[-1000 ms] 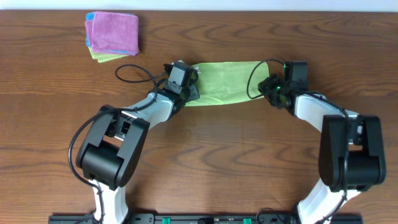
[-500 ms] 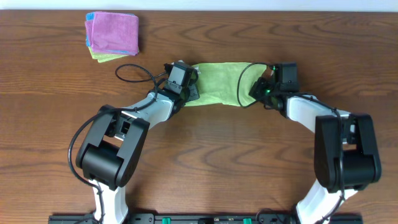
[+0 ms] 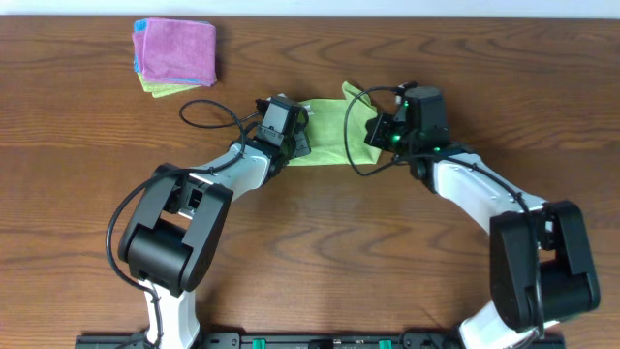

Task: Fold the cloth
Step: 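Fold the right end of the strip over toward the left gripper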

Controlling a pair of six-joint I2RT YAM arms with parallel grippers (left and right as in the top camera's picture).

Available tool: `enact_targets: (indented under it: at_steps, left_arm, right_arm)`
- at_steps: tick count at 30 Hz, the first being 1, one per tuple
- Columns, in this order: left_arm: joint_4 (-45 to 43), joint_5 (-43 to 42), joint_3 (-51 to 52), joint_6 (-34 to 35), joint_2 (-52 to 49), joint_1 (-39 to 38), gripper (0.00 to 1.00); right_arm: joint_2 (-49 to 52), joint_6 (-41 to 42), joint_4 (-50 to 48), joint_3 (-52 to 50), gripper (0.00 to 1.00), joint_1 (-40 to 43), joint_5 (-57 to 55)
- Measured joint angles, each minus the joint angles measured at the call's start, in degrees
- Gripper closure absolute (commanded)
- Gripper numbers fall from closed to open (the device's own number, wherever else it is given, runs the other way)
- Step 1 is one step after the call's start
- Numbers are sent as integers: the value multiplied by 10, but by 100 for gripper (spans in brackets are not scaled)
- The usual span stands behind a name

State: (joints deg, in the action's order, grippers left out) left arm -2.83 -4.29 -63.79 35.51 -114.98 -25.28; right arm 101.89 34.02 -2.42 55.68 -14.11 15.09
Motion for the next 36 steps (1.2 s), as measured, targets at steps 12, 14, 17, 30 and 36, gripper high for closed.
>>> enact_targets:
  at_steps: [12,14,17,30,36]
  left_arm:
    - [20,0,0,-28,11,0,94]
    - [27,0,0,-31,21,0,94]
    - [28,1,0,-38,40,1,94]
    - [86,18,0,-61,134,49,94]
    - [95,22,0,-72,149,71,94]
  right_arm:
    - [0,0,-2,46,99,-58,4]
    - [0,0,-2,51,99,-64,3]
    - [0,0,-2,52,99,-68,2]
    - [0,0,-28,53,99,-99,-16]
    - [18,2,-39,64,99,-103,-19]
